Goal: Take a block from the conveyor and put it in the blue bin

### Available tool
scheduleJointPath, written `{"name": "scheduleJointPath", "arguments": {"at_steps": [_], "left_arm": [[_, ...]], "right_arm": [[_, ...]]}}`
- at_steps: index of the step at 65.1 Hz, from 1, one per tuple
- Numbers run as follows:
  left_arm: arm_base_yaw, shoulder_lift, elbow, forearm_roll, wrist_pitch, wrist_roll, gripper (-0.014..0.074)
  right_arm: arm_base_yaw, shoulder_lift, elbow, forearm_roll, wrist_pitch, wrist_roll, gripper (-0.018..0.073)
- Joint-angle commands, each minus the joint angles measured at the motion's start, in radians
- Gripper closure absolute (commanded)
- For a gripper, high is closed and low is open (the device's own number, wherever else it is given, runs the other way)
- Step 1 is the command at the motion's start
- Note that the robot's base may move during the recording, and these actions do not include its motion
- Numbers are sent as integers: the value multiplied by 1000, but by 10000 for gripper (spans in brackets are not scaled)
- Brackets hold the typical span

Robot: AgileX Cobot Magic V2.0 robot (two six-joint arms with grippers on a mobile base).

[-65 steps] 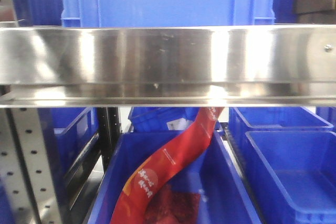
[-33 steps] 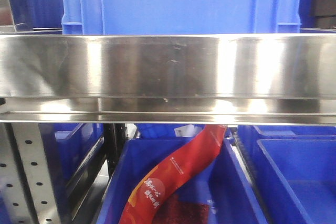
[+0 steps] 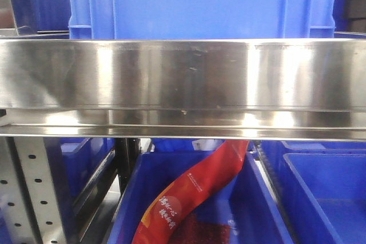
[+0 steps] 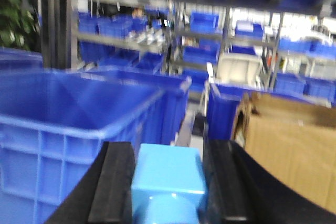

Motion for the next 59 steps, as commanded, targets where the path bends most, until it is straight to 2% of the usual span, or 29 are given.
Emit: {"name": "scheduleJointPath", "arguments": {"at_steps": [1,11,14,21,24,31,45,50,59], "left_arm": [[-6,-5,0,2,-29,4,707],[-6,-1,-5,2,-67,4,707],[-6,12,-22,2,-69,4,707],[-19,76,-97,0,-31,7,707],[-35,106,-135,0,-13,33,707],[-107,220,-236,0,18,135,707],[-277,465,-426,0,12,135,707],[-311,566,-502,0,10,135,707],[-328,749,-636,-2,7,135,707]], "right_arm": [[1,-3,0,-9,-48,-2,720],[1,-3,0,-6,-42,-2,720],[1,-3,0,31,-37,-2,720],[12,19,-19,62,-57,-2,720],[25,48,-47,62,-51,-2,720],[70,143,-143,62,-45,-2,720],[189,401,-376,62,38,-2,720],[223,491,-448,67,42,-2,720],[257,633,-559,67,42,-2,720]]}}
